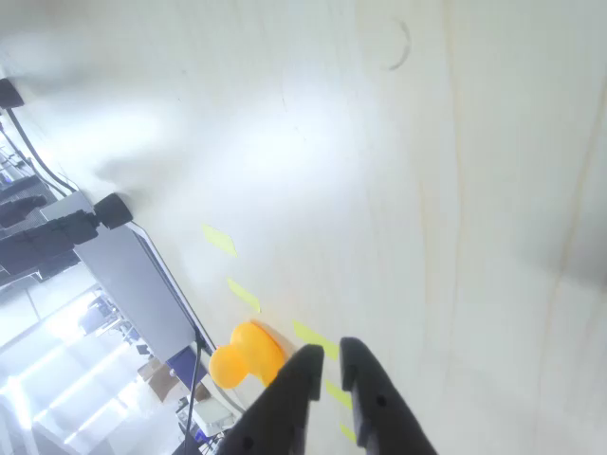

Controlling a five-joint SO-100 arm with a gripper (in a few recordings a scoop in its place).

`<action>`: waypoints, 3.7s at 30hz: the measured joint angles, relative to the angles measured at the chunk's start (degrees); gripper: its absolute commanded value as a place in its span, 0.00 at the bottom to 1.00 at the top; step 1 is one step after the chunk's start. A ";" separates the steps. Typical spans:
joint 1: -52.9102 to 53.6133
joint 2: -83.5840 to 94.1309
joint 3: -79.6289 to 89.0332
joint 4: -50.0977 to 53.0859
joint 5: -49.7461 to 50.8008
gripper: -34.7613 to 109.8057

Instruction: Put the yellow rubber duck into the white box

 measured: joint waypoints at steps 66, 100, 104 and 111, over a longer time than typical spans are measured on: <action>-21.88 -120.23 -121.38 33.75 -42.63 0.62; -24.79 -153.98 -152.05 34.89 -41.75 0.52; -25.31 -155.92 -154.07 34.89 -41.13 0.49; -25.31 -158.20 -155.83 34.37 -41.13 0.37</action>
